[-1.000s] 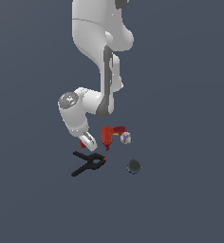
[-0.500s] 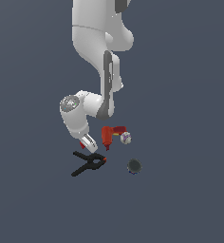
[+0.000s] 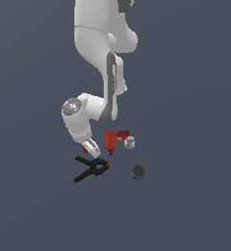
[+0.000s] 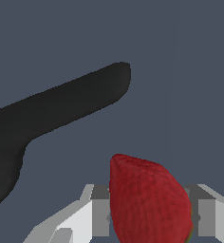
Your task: Pick up a designated object from a clutter of objects.
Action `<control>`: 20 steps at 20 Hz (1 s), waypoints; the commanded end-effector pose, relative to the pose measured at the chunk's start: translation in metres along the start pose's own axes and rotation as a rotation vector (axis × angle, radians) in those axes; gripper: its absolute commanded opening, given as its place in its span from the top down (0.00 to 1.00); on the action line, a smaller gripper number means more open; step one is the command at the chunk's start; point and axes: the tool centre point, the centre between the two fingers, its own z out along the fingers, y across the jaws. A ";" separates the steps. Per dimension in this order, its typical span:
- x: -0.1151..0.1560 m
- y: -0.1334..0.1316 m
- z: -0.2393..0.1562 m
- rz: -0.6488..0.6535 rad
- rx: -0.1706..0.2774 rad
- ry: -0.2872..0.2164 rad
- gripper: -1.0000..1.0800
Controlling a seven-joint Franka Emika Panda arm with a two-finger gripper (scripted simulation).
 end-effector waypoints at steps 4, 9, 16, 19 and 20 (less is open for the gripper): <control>0.000 0.004 -0.010 0.000 0.000 0.001 1.00; -0.002 0.012 -0.031 0.000 0.001 0.000 1.00; -0.005 0.032 -0.080 0.001 0.002 -0.001 1.00; -0.007 0.043 -0.107 0.002 0.002 -0.001 1.00; -0.007 0.046 -0.116 0.002 0.002 -0.001 1.00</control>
